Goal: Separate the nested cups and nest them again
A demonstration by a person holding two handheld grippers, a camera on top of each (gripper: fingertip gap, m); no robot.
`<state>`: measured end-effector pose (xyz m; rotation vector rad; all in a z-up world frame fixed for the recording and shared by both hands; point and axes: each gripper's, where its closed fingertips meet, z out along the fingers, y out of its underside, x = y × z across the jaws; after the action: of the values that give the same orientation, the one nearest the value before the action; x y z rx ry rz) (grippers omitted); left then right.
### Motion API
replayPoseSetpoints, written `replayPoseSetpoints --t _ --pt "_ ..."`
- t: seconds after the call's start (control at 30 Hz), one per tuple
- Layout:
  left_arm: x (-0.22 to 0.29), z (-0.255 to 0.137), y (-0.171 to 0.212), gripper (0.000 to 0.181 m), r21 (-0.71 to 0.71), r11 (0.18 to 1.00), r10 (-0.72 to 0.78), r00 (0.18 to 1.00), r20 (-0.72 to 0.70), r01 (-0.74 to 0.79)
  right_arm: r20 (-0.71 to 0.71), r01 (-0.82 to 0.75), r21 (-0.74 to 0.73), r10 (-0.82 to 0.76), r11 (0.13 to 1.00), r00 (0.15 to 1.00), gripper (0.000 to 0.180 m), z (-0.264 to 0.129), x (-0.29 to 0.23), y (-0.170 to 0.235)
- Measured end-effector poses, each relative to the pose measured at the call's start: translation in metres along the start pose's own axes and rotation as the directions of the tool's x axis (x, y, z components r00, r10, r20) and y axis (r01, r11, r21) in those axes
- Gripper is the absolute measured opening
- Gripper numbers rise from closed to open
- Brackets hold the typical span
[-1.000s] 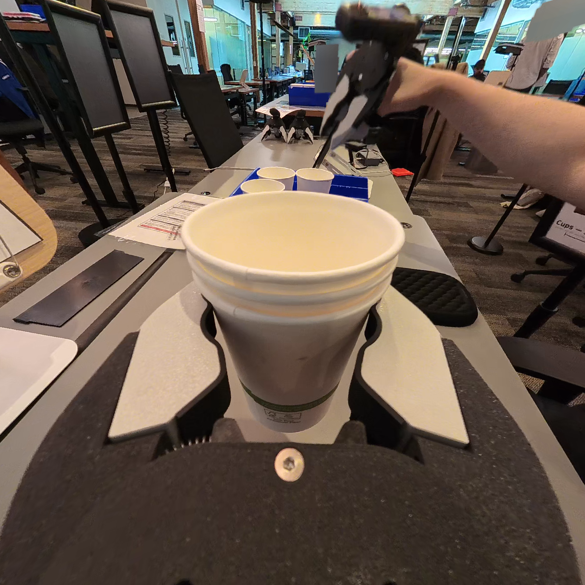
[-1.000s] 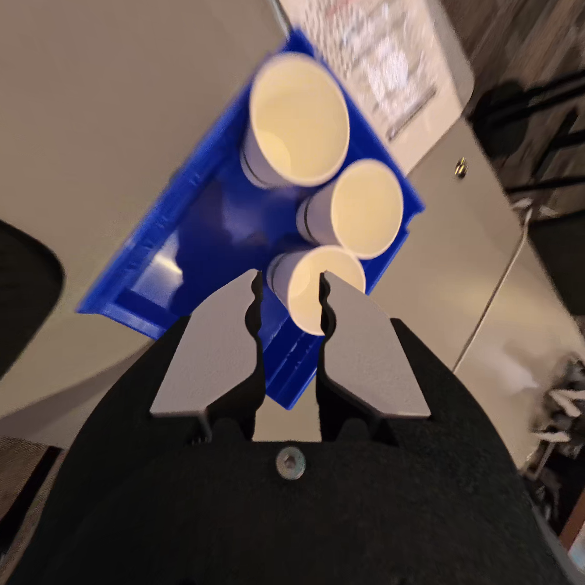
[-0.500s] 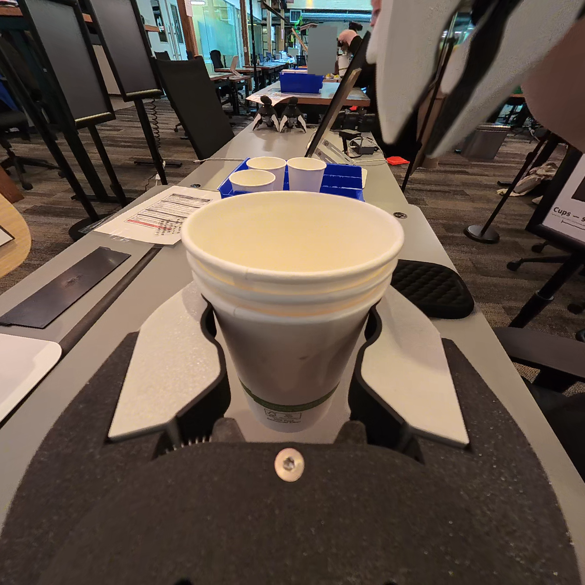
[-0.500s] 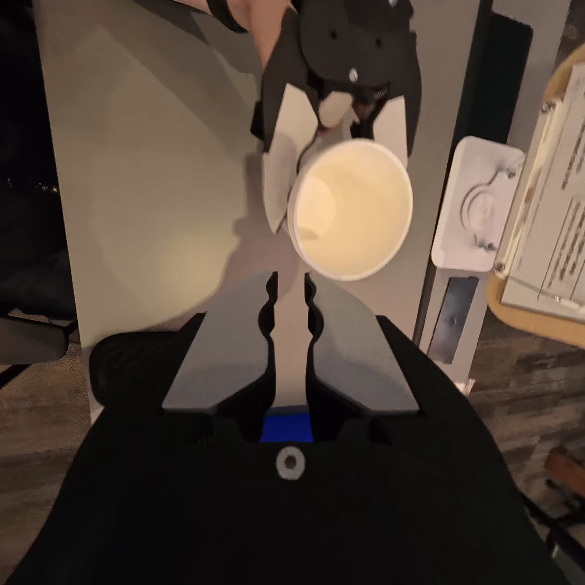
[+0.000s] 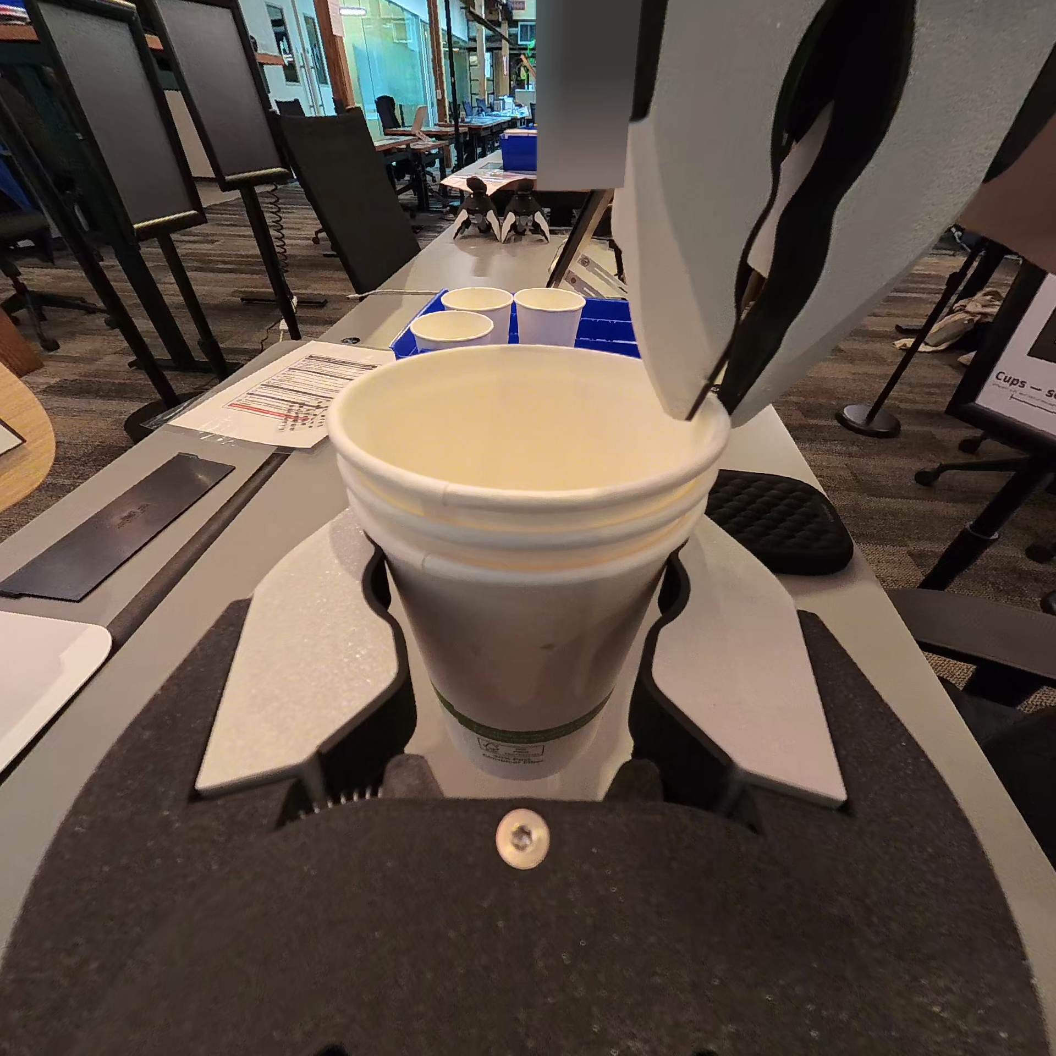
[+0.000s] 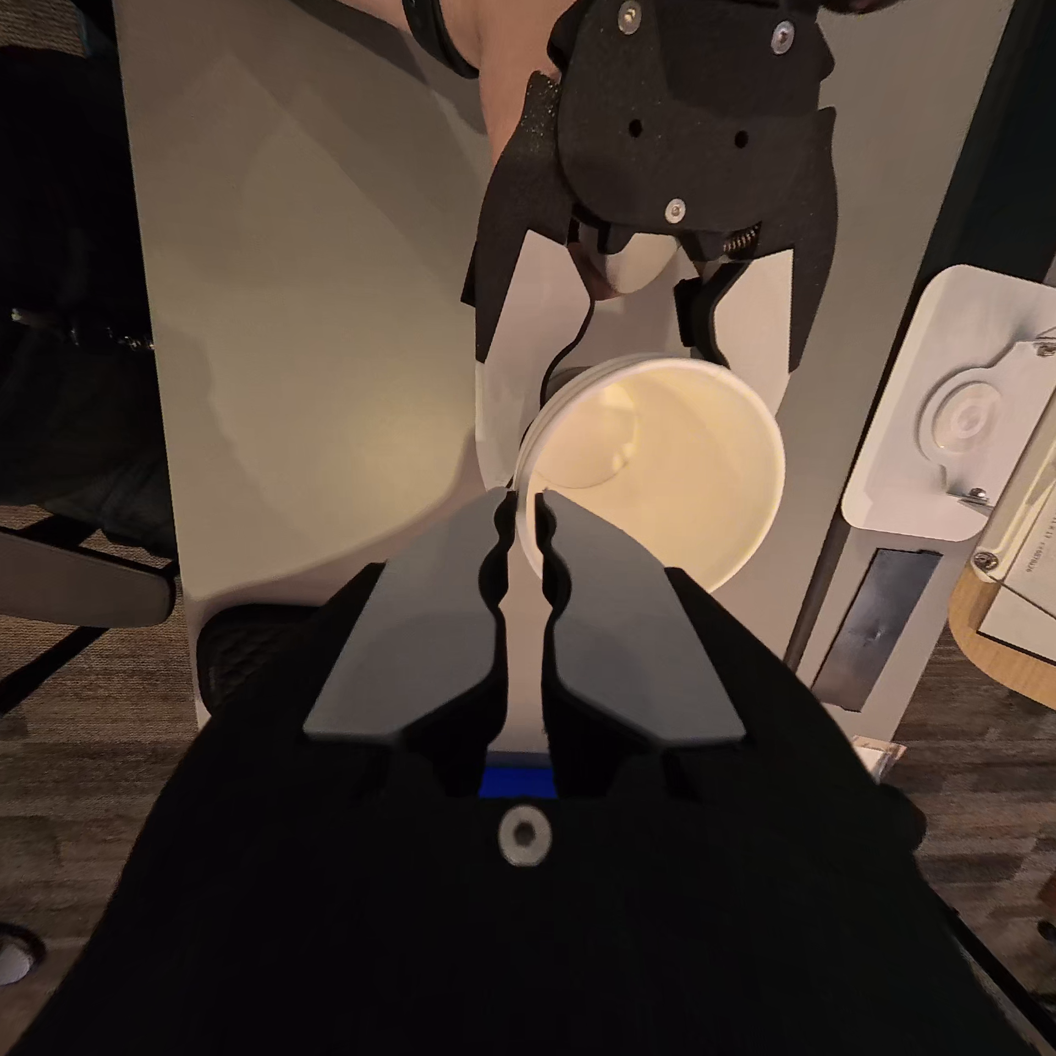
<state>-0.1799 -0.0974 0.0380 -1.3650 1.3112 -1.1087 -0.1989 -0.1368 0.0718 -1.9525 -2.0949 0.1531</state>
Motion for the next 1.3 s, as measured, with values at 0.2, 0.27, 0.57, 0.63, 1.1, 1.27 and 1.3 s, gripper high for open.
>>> replayPoseSetpoints --t 0.2,0.27,0.57,0.63,1.1,1.27,1.3 --pt "0.000 -0.001 -0.003 0.093 0.013 1.000 0.001 1.000 0.004 -0.001 0.035 -0.018 0.021 0.018 1.000 0.999 0.003 0.000 -0.001 -0.003" --pt "-0.001 -0.002 -0.004 0.093 0.019 1.000 -0.007 1.000 0.001 0.006 0.030 -0.018 0.026 0.018 1.000 0.999 0.003 -0.001 0.000 -0.004" --pt "-0.002 -0.004 -0.005 0.093 0.030 0.999 -0.014 1.000 -0.001 0.014 0.028 -0.019 0.026 0.018 0.999 0.999 0.003 -0.006 0.003 -0.006" --pt "-0.003 -0.003 -0.004 0.093 0.027 1.000 -0.012 1.000 0.004 0.012 0.028 -0.023 0.032 0.022 0.999 0.999 0.003 -0.010 0.004 -0.008" --pt "-0.006 -0.002 0.001 0.093 0.012 1.000 -0.015 1.000 0.003 0.015 -0.092 -0.022 0.116 0.033 0.993 0.995 0.003 -0.071 0.021 -0.018" --pt "-0.010 -0.002 0.007 0.093 -0.003 1.000 -0.028 1.000 0.007 0.028 -0.152 -0.060 0.158 0.084 0.986 0.985 0.002 -0.098 0.028 -0.002" --pt "-0.010 -0.002 0.008 0.093 -0.007 1.000 -0.029 1.000 0.008 0.029 -0.167 -0.076 0.159 0.103 0.984 0.981 0.002 -0.104 0.030 0.006"
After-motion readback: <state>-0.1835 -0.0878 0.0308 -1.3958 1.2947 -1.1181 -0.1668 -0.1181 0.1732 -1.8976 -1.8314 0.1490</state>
